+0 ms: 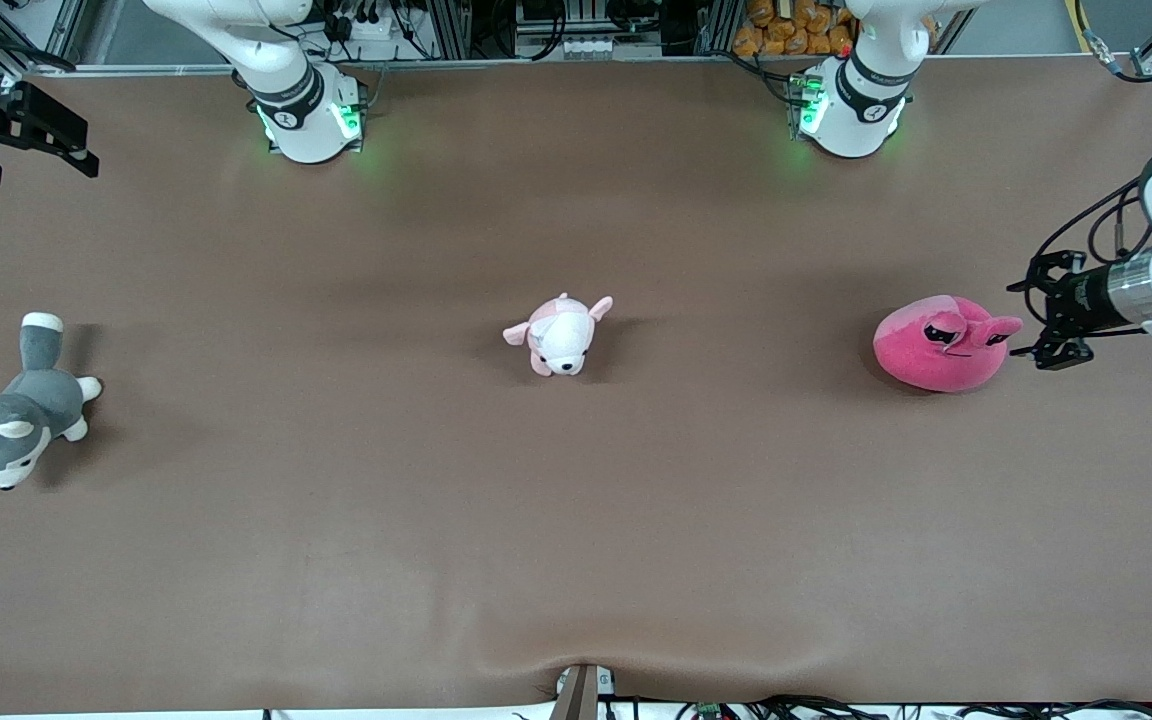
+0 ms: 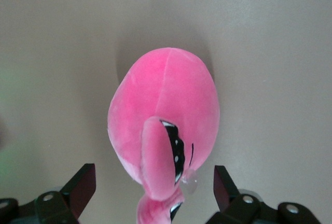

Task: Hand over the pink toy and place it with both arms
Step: 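Lower the left gripper onto the pink plush and close on it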

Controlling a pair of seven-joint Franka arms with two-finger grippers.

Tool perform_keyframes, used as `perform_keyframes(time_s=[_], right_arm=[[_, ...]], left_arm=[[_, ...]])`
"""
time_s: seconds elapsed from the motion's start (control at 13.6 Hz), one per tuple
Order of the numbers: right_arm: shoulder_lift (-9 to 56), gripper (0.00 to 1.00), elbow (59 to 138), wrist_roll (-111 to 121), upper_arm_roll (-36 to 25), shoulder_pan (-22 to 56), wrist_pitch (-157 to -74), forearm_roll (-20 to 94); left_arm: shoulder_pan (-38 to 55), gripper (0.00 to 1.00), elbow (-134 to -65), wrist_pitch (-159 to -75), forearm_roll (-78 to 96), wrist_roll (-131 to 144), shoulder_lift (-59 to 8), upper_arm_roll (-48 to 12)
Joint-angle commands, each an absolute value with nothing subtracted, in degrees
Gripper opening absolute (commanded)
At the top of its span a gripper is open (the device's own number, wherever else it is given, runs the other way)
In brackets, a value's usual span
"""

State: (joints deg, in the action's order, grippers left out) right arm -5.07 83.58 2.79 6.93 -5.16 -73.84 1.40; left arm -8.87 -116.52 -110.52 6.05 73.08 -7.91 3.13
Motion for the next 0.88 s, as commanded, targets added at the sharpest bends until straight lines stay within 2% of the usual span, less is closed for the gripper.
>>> perform_keyframes(time_s=[0.0,0.52,0.66,0.74,0.81], right_arm=[[-5.80,1.00,84.11,3.16,7.29,-6.24,-74.27,2.02],[-3.25,1.00,82.62,3.16,7.56,-5.71,-74.71,0.70],[-2.29,1.00,82.71,2.99,7.30,-6.41,-74.71,0.18],[-0.72,1.00,82.71,2.64,7.29,-7.55,-74.45,0.18],[0.95,1.00,82.62,2.81,7.29,-8.17,-74.53,0.96]], left_arm=[[-9.14,1.00,-116.89,-111.80,7.03,73.21,-8.96,2.99],[-9.14,1.00,-116.46,-111.80,7.47,73.30,-12.04,2.99],[-9.14,0.78,-116.46,-111.80,7.47,73.30,-12.04,2.99],[-9.14,0.63,-116.46,-111.80,7.47,73.21,-11.95,2.99],[-9.14,0.38,-116.37,-111.80,7.47,72.95,-11.78,2.90]])
